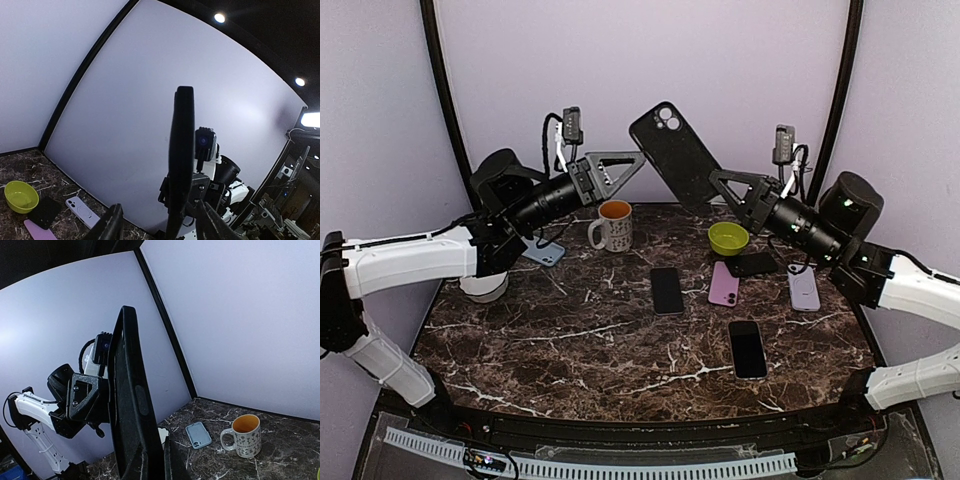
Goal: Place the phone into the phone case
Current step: Pass from the right arm to the left
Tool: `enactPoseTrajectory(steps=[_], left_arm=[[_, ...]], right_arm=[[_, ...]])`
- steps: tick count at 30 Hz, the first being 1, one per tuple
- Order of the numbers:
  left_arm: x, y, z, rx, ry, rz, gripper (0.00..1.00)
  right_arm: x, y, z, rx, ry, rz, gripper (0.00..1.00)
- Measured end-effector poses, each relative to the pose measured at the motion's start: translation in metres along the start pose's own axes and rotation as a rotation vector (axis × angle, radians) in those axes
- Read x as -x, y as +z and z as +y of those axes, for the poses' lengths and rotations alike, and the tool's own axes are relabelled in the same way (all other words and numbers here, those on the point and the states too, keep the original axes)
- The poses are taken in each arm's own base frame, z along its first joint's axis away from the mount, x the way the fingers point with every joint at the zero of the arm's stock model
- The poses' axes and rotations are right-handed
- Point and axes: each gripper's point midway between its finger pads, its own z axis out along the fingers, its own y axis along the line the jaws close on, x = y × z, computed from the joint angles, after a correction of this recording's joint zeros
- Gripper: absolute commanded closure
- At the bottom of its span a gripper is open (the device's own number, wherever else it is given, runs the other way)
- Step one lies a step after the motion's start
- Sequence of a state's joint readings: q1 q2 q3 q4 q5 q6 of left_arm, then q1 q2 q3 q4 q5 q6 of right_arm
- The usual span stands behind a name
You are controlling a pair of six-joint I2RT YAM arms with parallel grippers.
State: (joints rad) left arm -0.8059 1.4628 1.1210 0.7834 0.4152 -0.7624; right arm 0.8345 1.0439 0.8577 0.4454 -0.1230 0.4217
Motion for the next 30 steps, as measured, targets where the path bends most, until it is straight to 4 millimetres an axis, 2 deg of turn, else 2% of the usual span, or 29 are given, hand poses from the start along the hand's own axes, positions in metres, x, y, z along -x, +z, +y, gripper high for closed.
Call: enactPoseTrajectory(steps=[4, 6, 8, 9, 11, 17, 18, 21, 22, 23, 27, 30], left_arm=[[-0.012, 0.007, -0.006, -0.026, 0.005, 0.016, 0.56], [-0.017, 0.011, -0.006, -0.034, 0.005, 0.023, 0.63], [-0.019, 0.012, -0.003, -0.031, 0.003, 0.027, 0.77], [-0.02, 0.013, -0.002, -0.03, 0.004, 0.03, 0.87], [-0.02, 0.015, -0.003, -0.035, 0.008, 0.029, 0.98], [-0.02, 0.016, 0.0, -0.025, 0.02, 0.028, 1.0], [-0.02, 0.016, 0.0, -0.023, 0.024, 0.027, 1.0], [-0.022, 0.016, 0.002, -0.011, 0.04, 0.034, 1.0], [-0.024, 0.016, 0.005, -0.001, 0.051, 0.043, 1.0], [-0.027, 0.015, 0.007, 0.011, 0.061, 0.056, 1.0], [-0.041, 0.013, 0.018, 0.068, 0.111, 0.14, 1.0], [-0.045, 0.013, 0.02, 0.101, 0.166, 0.21, 1.0]], right_arm=[[-0.003, 0.003, 0.0, 0.011, 0.011, 0.005, 1.0], [-0.005, 0.003, 0.001, 0.015, 0.015, 0.007, 1.0], [-0.006, 0.004, 0.001, 0.021, 0.019, 0.01, 1.0], [-0.007, 0.005, 0.002, 0.026, 0.021, 0.014, 1.0], [-0.01, 0.005, 0.002, 0.029, 0.025, 0.022, 1.0], [-0.009, 0.005, 0.002, 0.031, 0.018, 0.017, 0.99], [-0.009, 0.005, 0.002, 0.031, 0.017, 0.018, 0.9], [-0.013, 0.005, 0.0, 0.021, 0.006, 0.035, 0.5], [-0.016, 0.005, -0.002, 0.012, 0.005, 0.051, 0.4], [-0.021, 0.004, -0.004, -0.001, 0.0, 0.073, 0.34], [-0.033, -0.004, -0.014, -0.069, -0.033, 0.165, 0.28], [-0.03, -0.009, -0.015, -0.103, -0.071, 0.221, 0.28]])
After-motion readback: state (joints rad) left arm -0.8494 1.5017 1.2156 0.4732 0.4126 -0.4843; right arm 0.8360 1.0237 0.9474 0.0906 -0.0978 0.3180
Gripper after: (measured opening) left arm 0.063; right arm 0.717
